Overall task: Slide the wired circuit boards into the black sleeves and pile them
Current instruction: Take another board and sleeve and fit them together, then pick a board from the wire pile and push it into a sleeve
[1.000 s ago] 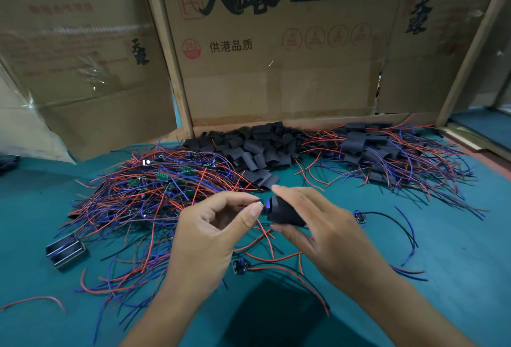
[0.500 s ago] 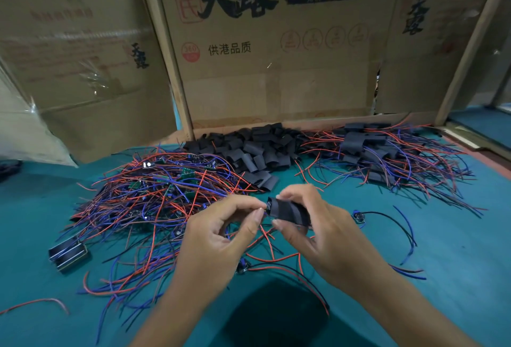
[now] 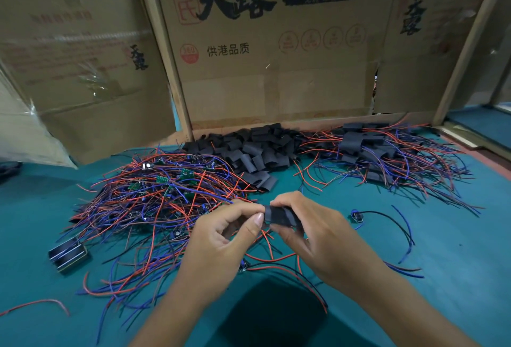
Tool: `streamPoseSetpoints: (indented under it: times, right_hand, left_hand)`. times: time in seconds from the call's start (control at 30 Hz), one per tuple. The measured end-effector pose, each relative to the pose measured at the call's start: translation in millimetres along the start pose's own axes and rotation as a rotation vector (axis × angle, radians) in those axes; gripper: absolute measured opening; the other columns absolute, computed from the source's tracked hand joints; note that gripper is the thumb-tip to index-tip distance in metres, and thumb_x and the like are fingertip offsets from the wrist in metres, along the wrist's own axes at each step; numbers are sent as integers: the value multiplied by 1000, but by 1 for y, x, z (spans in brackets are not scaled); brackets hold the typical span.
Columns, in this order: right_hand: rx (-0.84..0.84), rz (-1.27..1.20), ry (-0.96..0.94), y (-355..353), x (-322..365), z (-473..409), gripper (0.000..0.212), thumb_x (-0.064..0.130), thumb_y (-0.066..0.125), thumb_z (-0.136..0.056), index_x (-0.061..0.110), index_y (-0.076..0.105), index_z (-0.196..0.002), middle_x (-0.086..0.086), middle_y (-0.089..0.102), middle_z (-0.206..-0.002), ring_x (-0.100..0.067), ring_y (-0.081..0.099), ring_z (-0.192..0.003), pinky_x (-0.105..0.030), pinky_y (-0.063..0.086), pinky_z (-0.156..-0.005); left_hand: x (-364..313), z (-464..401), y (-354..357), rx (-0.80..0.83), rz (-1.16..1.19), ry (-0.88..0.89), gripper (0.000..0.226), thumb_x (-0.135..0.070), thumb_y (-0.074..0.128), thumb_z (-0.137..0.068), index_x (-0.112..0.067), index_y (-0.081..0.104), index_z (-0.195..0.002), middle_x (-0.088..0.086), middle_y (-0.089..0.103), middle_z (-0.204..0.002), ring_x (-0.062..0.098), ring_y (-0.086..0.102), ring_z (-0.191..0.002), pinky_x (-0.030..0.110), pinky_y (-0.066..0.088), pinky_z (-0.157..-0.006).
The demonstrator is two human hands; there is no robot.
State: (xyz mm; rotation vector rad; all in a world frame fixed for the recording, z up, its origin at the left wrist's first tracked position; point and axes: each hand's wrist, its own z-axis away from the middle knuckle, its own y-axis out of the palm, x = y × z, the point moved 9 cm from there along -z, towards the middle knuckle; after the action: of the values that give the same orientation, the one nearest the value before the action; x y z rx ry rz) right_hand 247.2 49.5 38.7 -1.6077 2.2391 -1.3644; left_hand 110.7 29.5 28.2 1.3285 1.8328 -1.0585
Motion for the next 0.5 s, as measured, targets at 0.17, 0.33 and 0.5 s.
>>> streamPoseSetpoints:
  times: [0.17,0.33,0.5]
  right_hand:
    - [-14,113,-2,0,-5,0,20,26,56,-93,15,62,-109,6,66,-96,-19,62,-85,-39,51,-69]
    - [-64,222,96,-23,-44,-10,17,28,60,-95,17,66,-107,3,59,-104,-19,56,-99,-35,47,-81]
    - [25,512,166,-52,-113,-51,26,29,59,-96,14,64,-116,-4,60,-106,-23,55,-102,-36,48,-81]
  left_hand:
    - [3,-1,-3,-40,21,-4,14,-19,61,-89,-20,74,-91,-7,68,-72,3,60,-68,15,46,-67]
    - [9,-2,-31,-235,-105,29,15,-24,61,-89,-30,69,-99,-4,68,-79,14,63,-69,24,51,-65]
    - [4,-3,-36,-216,-512,171,15,-28,57,-91,-31,65,-103,-19,58,-70,-5,49,-58,12,36,-56]
